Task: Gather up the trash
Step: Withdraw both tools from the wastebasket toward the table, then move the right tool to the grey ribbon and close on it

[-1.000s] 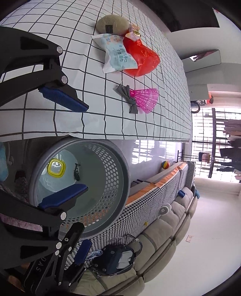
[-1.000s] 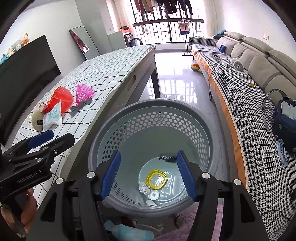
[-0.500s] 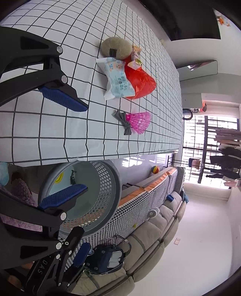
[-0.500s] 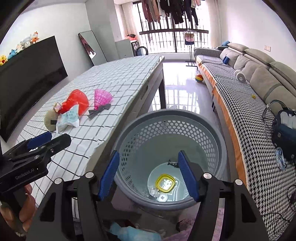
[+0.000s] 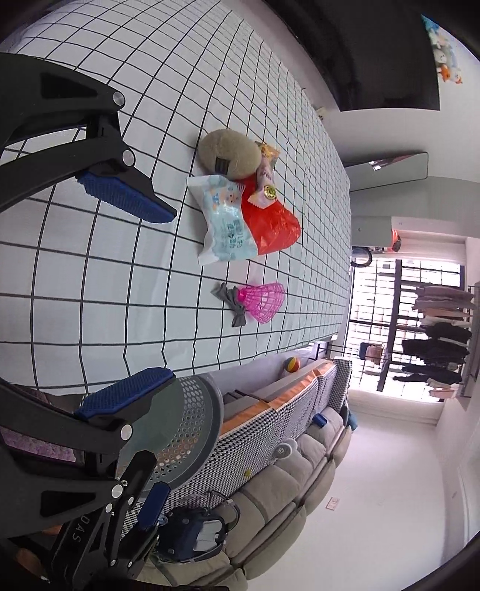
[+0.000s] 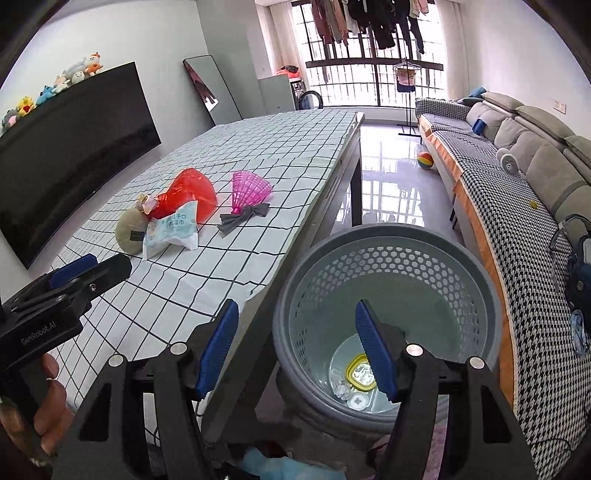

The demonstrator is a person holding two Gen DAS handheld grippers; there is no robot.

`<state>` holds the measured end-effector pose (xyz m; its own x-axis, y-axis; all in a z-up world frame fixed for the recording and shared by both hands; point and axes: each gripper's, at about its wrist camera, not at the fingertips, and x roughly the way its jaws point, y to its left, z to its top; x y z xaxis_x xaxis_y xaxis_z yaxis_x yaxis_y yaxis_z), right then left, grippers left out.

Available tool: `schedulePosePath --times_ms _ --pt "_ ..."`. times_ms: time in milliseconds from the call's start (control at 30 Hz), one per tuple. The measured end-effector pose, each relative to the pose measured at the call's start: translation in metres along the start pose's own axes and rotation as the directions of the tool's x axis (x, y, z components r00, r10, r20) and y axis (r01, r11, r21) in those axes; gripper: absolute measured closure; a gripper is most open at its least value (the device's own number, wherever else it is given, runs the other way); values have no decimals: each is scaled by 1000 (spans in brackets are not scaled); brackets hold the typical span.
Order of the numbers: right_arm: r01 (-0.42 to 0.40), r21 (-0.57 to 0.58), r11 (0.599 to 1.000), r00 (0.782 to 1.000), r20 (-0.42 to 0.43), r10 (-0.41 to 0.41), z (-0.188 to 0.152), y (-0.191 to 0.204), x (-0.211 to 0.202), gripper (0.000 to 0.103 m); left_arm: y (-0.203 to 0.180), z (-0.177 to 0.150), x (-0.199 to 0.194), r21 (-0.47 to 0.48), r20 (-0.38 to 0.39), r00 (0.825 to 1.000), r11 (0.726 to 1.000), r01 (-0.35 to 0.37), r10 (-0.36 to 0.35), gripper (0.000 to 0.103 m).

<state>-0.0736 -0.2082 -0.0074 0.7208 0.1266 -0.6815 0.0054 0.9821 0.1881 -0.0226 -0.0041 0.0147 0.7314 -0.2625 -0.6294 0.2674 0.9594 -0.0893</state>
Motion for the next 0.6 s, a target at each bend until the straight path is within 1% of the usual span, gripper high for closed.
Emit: schedulePosePath --times_ms 100,367,600 --pt "-23 -15 1000 1000 -15 23 6 7 14 39 11 2 2 -14 3 1000 999 -28 28 24" --pt "-74 -48 996 996 -47 72 29 23 52 38 40 10 20 -50 -23 995 994 -98 97 24" --pt "-105 -72 992 991 -85 99 49 39 88 38 66 12 39 -75 -65 987 986 -152 147 24"
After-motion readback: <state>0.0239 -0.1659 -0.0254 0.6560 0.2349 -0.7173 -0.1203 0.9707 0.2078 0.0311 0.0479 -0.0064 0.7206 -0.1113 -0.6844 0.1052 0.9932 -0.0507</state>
